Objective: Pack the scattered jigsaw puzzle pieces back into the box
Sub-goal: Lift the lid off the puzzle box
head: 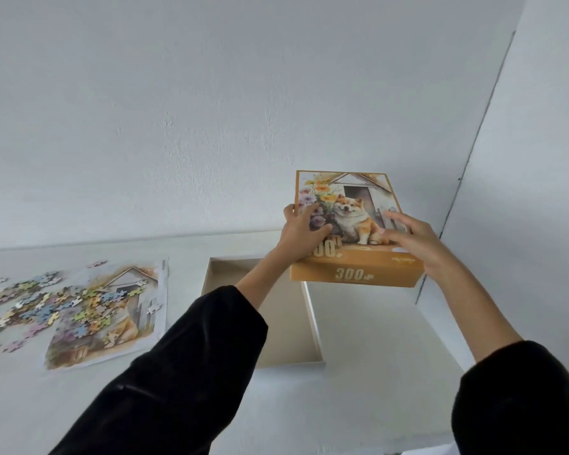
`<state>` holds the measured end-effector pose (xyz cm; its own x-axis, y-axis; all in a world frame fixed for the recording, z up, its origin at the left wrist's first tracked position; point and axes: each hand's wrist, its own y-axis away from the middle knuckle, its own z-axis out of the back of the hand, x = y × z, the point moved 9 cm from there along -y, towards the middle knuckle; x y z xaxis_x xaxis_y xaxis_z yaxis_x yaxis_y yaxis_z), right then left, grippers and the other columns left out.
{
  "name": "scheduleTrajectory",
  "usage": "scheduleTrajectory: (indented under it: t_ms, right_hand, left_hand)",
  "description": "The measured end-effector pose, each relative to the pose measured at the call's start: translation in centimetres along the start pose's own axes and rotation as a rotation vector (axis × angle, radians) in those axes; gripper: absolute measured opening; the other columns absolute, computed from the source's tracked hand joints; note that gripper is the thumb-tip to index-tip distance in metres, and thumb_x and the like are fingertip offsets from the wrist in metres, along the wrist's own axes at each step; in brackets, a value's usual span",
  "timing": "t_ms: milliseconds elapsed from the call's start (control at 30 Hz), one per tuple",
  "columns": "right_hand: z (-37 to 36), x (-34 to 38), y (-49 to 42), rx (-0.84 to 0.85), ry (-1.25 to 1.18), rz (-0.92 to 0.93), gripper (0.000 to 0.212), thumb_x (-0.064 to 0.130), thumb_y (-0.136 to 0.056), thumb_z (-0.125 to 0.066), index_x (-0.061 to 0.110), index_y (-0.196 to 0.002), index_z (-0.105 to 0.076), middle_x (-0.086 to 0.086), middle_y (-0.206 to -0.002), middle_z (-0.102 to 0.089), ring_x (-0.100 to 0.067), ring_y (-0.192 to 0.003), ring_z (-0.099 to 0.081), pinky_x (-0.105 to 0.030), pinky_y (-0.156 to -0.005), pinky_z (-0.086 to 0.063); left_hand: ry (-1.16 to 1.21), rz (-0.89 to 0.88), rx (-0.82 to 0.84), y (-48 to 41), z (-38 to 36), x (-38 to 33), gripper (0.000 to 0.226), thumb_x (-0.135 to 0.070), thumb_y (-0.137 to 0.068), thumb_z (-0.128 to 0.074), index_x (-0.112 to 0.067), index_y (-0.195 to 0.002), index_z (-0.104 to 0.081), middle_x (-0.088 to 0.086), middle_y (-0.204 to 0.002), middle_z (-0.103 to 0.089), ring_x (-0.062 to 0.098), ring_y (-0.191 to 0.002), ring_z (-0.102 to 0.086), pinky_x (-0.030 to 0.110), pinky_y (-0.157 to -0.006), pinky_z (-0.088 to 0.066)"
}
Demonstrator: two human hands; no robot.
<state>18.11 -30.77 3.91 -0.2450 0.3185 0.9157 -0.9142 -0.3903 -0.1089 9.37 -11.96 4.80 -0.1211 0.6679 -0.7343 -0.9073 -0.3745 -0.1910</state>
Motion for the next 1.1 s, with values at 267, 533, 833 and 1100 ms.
scheduleTrajectory:
  t_ms: [267, 533, 833, 1100]
  right_hand:
    - [0.1, -6.5, -6.5, 0.086, 0.072, -0.096, 0.053, 0.020, -0.080, -0.069, 0.025, -0.129, -0.051, -0.006, -0.144, -0.040, -0.026, -0.131, -0.037, -0.042, -0.107, -0.035]
    - [-2.6, -11.1, -9.0, 0.184, 0.081, -0.149, 0.052, 0.017, -0.082, -0.067, 0.021, -0.131, -0.050, -0.003, -0.146, -0.038, -0.024, -0.135, -0.032, -0.037, -0.107, -0.030]
    - [-3.7, -11.5, -10.2, 0.175, 0.167, -0.130, 0.048, 0.020, -0.085, -0.061, 0.026, -0.130, -0.049, -0.004, -0.145, -0.038, -0.025, -0.133, -0.033, -0.039, -0.107, -0.031]
    - [-3.9, -5.4, -8.7, -0.004, 0.343, 0.138, 0.045, 0.042, -0.085, -0.058, 0.028, -0.128, -0.051, -0.005, -0.135, -0.049, -0.025, -0.130, -0.038, -0.043, -0.106, -0.031]
  left_hand:
    - [-0.037, 0.114, 0.051, -5.1, -7.0, 3.1, 0.056, -0.034, -0.089, -0.055, -0.015, -0.138, -0.034, 0.018, -0.142, -0.018, 0.038, -0.128, -0.032, 0.041, -0.108, -0.031]
    - [-0.225, 0.212, 0.133, -7.3, -10.7, 7.0, 0.043, -0.030, -0.088, -0.050, -0.006, -0.122, -0.038, 0.025, -0.138, -0.018, 0.042, -0.127, -0.026, 0.044, -0.102, -0.031]
    - [-0.469, 0.188, 0.076, -7.9, -10.9, 7.5, 0.058, -0.040, -0.093, -0.038, -0.003, -0.136, -0.027, 0.035, -0.146, -0.005, 0.046, -0.137, -0.008, 0.050, -0.112, -0.012]
    - [-0.480, 0.073, 0.063, -7.1, -7.2, 5.9, 0.053, -0.039, -0.093, -0.041, -0.008, -0.136, -0.036, 0.021, -0.149, -0.018, 0.036, -0.138, -0.018, 0.050, -0.113, -0.009]
